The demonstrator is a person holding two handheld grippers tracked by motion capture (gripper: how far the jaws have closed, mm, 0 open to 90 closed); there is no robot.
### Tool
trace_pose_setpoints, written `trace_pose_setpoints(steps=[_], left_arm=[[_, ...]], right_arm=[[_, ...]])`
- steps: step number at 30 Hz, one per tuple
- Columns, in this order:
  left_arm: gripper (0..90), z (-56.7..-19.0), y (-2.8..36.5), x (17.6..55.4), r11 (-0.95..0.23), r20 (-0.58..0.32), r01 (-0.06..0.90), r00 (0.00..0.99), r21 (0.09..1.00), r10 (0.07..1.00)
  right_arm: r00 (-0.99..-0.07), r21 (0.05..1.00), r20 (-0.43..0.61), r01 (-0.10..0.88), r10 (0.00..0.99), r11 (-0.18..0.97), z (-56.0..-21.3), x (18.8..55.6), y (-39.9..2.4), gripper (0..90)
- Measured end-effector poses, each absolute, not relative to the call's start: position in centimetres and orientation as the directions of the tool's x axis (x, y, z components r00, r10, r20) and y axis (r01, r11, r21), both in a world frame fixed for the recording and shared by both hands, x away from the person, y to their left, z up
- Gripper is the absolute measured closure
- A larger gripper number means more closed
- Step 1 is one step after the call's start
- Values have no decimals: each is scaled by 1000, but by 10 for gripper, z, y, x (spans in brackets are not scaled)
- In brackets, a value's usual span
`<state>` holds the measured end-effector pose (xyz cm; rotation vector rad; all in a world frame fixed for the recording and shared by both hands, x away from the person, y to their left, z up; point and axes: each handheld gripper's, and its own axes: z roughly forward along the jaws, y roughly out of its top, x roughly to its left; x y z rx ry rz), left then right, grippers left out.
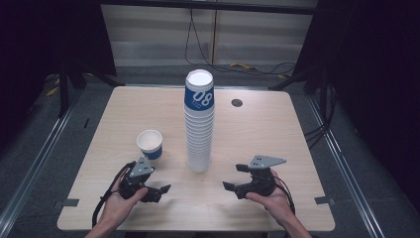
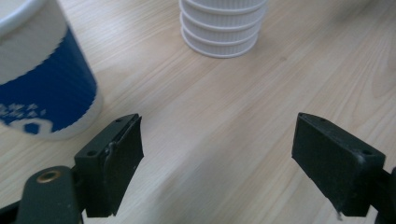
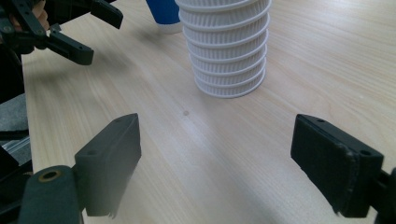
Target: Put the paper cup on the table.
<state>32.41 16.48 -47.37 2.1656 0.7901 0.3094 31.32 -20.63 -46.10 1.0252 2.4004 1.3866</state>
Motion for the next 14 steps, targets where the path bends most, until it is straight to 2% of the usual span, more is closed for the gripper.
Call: trace_pose_setpoints(steps=[5,14], left_arm=[[162,-477,147,320,-491,-43,435,779,755,625],[161,-484,150,318,-422,-85,434,770,796,632]], right_arm=[[-726,825,169,474,666,307,-462,310,-206,164],[-686,788,163,523,709,325,-472,316,-206,173]])
